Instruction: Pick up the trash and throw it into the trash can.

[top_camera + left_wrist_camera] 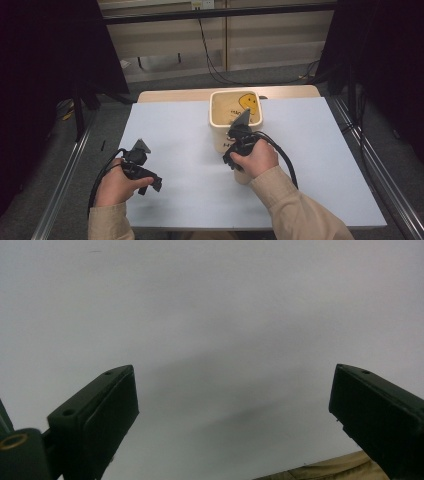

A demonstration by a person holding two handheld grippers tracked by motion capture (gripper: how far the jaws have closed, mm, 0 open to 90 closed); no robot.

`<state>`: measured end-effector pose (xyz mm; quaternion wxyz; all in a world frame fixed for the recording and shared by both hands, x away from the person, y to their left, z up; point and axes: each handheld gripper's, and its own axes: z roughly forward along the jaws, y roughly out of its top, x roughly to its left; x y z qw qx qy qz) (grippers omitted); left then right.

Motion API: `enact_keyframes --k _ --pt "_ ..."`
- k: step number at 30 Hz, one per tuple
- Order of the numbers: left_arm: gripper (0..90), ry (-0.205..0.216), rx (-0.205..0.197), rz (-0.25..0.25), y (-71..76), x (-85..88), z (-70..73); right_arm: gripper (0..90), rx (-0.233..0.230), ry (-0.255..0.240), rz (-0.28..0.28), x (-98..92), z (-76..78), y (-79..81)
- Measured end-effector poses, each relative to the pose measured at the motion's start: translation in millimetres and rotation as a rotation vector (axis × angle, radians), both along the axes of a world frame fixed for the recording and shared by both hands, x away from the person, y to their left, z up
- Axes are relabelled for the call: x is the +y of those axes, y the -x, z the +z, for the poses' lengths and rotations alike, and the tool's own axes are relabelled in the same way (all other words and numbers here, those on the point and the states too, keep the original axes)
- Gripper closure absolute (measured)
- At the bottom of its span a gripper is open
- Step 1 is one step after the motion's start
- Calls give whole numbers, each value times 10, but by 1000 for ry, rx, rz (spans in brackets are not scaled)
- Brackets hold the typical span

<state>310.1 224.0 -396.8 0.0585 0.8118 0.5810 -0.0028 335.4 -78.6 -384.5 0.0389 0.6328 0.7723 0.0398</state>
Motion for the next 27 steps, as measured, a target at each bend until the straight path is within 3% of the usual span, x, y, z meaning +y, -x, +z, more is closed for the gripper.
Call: enact_keyframes --k 8,19,27 --pt "55 13 -7 15 -9 -15 -2 235 9 -7 -6 -87 101 -14" --pt "55 6 -5 -5 -27 -30 13 238 26 -18 1 -210 381 -56" --pt "55 8 -3 -4 -29 -37 10 238 38 -13 1 -264 491 -93"
